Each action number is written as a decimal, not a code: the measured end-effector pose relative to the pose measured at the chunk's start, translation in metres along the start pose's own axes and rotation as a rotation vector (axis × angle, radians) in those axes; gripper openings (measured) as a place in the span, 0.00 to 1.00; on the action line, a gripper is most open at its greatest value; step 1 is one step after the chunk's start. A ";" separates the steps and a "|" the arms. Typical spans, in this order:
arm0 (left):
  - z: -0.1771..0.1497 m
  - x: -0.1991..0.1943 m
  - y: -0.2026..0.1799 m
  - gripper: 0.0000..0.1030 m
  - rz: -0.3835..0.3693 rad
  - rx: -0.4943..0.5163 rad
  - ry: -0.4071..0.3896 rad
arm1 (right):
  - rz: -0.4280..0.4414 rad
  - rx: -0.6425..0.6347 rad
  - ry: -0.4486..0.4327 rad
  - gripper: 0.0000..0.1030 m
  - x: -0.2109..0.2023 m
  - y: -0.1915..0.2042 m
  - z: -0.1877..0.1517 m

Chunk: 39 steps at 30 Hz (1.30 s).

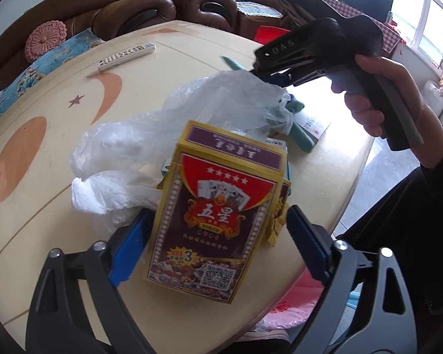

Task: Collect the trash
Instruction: 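Close the left tool on the card box while the right tool closes on the sword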

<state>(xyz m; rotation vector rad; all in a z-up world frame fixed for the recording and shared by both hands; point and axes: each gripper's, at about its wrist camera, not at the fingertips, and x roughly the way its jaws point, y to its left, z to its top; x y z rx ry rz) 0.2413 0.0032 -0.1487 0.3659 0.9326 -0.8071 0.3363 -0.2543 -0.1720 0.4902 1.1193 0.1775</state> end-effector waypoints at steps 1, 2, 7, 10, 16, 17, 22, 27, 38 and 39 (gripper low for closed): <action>0.000 0.000 0.001 0.82 -0.001 -0.009 0.002 | 0.000 0.001 -0.004 0.32 0.000 0.000 0.000; 0.000 0.000 0.003 0.81 -0.001 -0.019 0.004 | 0.003 0.001 -0.008 0.30 -0.001 0.000 -0.001; 0.000 -0.001 0.009 0.75 -0.005 -0.059 0.005 | -0.025 -0.019 0.005 0.24 0.003 0.003 -0.002; -0.002 0.004 0.004 0.75 0.025 -0.033 0.025 | -0.051 -0.022 0.021 0.25 0.008 0.003 -0.002; -0.004 0.003 0.004 0.75 0.024 -0.036 0.028 | -0.108 -0.075 0.008 0.26 0.012 0.014 -0.001; -0.003 0.003 0.005 0.75 0.022 -0.045 0.029 | -0.124 -0.103 0.010 0.29 0.013 0.019 -0.002; -0.007 0.004 0.006 0.74 0.035 -0.044 0.033 | -0.200 -0.167 0.005 0.32 0.017 0.033 -0.006; -0.010 0.007 0.006 0.65 0.055 -0.051 0.047 | -0.270 -0.202 -0.008 0.16 0.018 0.037 -0.007; -0.012 0.001 0.013 0.58 0.054 -0.098 0.039 | -0.231 -0.193 -0.060 0.14 0.008 0.043 -0.008; -0.012 0.000 0.012 0.58 0.052 -0.098 0.040 | -0.233 -0.190 -0.070 0.14 0.005 0.043 -0.007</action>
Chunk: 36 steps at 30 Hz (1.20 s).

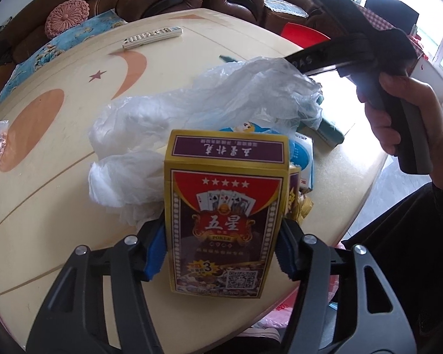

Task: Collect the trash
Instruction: 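Close the left tool on the card box while the right tool closes on the sword, then lift the card box with the left tool while the right tool lifts the sword toward the bin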

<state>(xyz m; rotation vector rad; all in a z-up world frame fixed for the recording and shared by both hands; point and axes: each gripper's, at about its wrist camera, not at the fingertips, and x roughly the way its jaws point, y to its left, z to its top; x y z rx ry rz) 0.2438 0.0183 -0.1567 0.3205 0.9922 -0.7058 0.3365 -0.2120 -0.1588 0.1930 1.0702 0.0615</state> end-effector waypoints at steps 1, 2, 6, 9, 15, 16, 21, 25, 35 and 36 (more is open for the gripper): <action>0.000 -0.001 0.000 0.58 0.001 0.001 -0.002 | 0.002 0.005 -0.012 0.14 -0.004 -0.001 0.001; -0.002 -0.002 0.000 0.58 0.004 0.001 -0.004 | 0.007 0.011 -0.019 0.14 -0.006 -0.003 0.002; -0.003 -0.011 0.001 0.58 0.012 -0.011 -0.020 | 0.018 0.025 -0.045 0.14 -0.015 -0.006 0.004; -0.004 -0.020 0.003 0.58 0.007 -0.028 -0.043 | 0.019 0.028 -0.074 0.14 -0.023 -0.007 0.005; -0.002 -0.035 0.011 0.58 -0.004 -0.075 -0.086 | 0.027 0.045 -0.117 0.14 -0.035 -0.010 0.007; -0.001 -0.037 0.011 0.58 0.000 -0.073 -0.092 | 0.029 0.051 -0.126 0.14 -0.038 -0.011 0.008; -0.001 -0.052 0.014 0.58 0.027 -0.090 -0.139 | 0.046 0.070 -0.169 0.14 -0.053 -0.015 0.011; 0.001 -0.062 0.017 0.58 0.054 -0.104 -0.172 | 0.056 0.073 -0.198 0.14 -0.064 -0.014 0.013; 0.004 -0.089 0.017 0.58 0.091 -0.135 -0.250 | 0.107 0.066 -0.275 0.14 -0.106 -0.007 0.011; 0.005 -0.092 0.015 0.58 0.094 -0.131 -0.258 | 0.114 0.062 -0.281 0.14 -0.110 -0.006 0.010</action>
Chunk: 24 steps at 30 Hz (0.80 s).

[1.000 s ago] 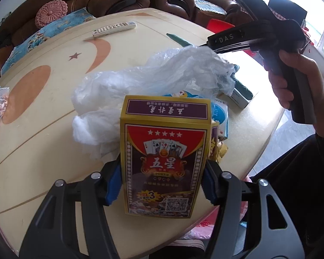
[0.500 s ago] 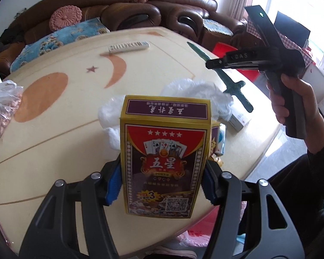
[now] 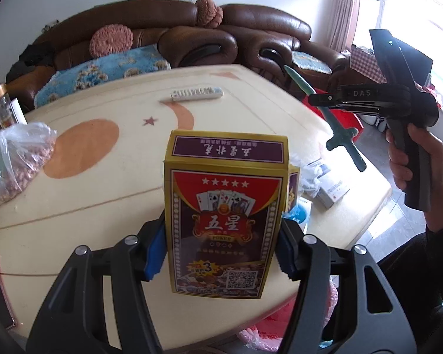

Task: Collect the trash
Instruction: 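Lift the card box with the left tool while the right tool lifts the sword toward the bin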

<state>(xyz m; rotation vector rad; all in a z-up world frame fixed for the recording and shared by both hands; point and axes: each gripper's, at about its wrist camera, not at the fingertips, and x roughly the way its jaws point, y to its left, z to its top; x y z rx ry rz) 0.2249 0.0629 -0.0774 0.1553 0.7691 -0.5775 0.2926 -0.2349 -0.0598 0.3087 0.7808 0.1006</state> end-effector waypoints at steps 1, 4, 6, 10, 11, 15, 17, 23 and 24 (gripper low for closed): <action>0.000 -0.002 -0.002 0.58 0.004 0.002 -0.004 | 0.007 -0.006 -0.010 0.14 -0.006 0.003 -0.001; 0.003 -0.008 -0.011 0.58 0.026 0.014 -0.020 | 0.027 -0.022 -0.018 0.14 -0.019 0.011 -0.005; 0.005 -0.011 -0.016 0.58 0.040 0.014 -0.026 | 0.029 -0.033 -0.021 0.14 -0.029 0.016 -0.008; 0.007 -0.025 -0.027 0.58 0.050 0.013 -0.045 | 0.008 -0.081 -0.043 0.14 -0.056 0.031 -0.021; 0.005 -0.030 -0.030 0.58 0.043 0.011 -0.053 | 0.006 -0.089 -0.048 0.14 -0.063 0.034 -0.025; -0.002 -0.045 -0.046 0.58 0.025 0.008 -0.069 | 0.016 -0.085 -0.056 0.14 -0.093 0.038 -0.045; -0.005 -0.052 -0.056 0.58 0.024 0.011 -0.070 | 0.015 -0.094 -0.053 0.14 -0.106 0.042 -0.054; -0.019 -0.071 -0.082 0.58 0.004 0.032 -0.075 | 0.028 -0.111 -0.043 0.14 -0.144 0.052 -0.092; -0.022 -0.073 -0.086 0.58 0.001 0.035 -0.075 | 0.031 -0.112 -0.040 0.14 -0.151 0.053 -0.100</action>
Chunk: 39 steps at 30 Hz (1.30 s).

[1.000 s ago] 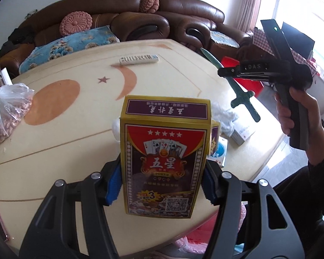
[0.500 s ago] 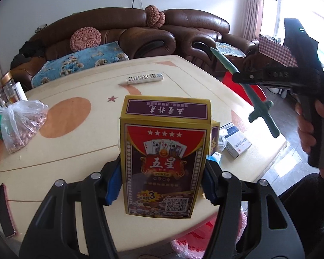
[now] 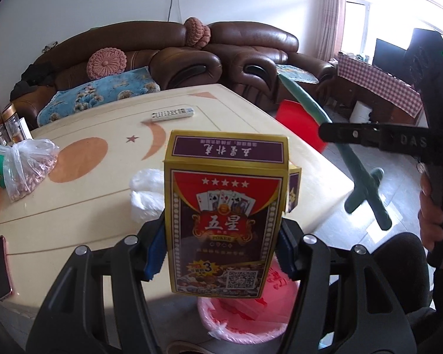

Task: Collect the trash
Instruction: 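Lift the card box with the left tool while the right tool lifts the sword toward the bin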

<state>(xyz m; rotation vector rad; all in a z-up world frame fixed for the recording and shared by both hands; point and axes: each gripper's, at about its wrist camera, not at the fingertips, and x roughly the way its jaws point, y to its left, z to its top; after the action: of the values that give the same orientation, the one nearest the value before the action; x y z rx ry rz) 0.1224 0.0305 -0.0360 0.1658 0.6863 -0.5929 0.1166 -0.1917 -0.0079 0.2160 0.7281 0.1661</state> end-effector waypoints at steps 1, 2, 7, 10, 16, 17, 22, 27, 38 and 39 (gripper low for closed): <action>-0.003 -0.003 -0.004 0.58 -0.003 0.002 0.002 | 0.001 -0.002 0.000 0.14 -0.005 0.003 -0.003; -0.006 -0.005 -0.008 0.58 -0.008 0.004 0.004 | 0.002 -0.004 0.002 0.14 -0.009 0.004 -0.008; -0.022 -0.016 -0.025 0.58 -0.020 0.009 0.014 | 0.014 -0.030 0.017 0.14 -0.026 0.018 -0.033; -0.032 -0.021 -0.034 0.58 -0.019 0.010 0.021 | 0.017 -0.039 0.025 0.14 -0.033 0.025 -0.047; -0.045 -0.026 -0.048 0.58 -0.016 0.023 0.036 | 0.006 -0.049 0.050 0.14 -0.040 0.029 -0.068; -0.047 -0.027 -0.050 0.58 -0.015 0.022 0.036 | 0.001 -0.052 0.055 0.14 -0.041 0.030 -0.072; -0.054 -0.029 -0.054 0.58 -0.015 0.017 0.045 | -0.035 -0.068 0.080 0.14 -0.041 0.029 -0.091; -0.057 -0.026 -0.053 0.58 -0.016 0.011 0.057 | -0.038 -0.056 0.107 0.14 -0.036 0.024 -0.103; -0.071 0.003 -0.052 0.58 -0.040 -0.014 0.118 | -0.034 -0.058 0.176 0.14 -0.014 0.020 -0.123; -0.075 0.007 -0.053 0.58 -0.044 -0.013 0.125 | -0.033 -0.059 0.192 0.14 -0.008 0.020 -0.127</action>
<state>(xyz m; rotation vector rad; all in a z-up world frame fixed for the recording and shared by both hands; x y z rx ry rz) 0.0559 0.0088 -0.0956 0.1774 0.8163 -0.6241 0.0237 -0.1573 -0.0895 0.1329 0.9163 0.1777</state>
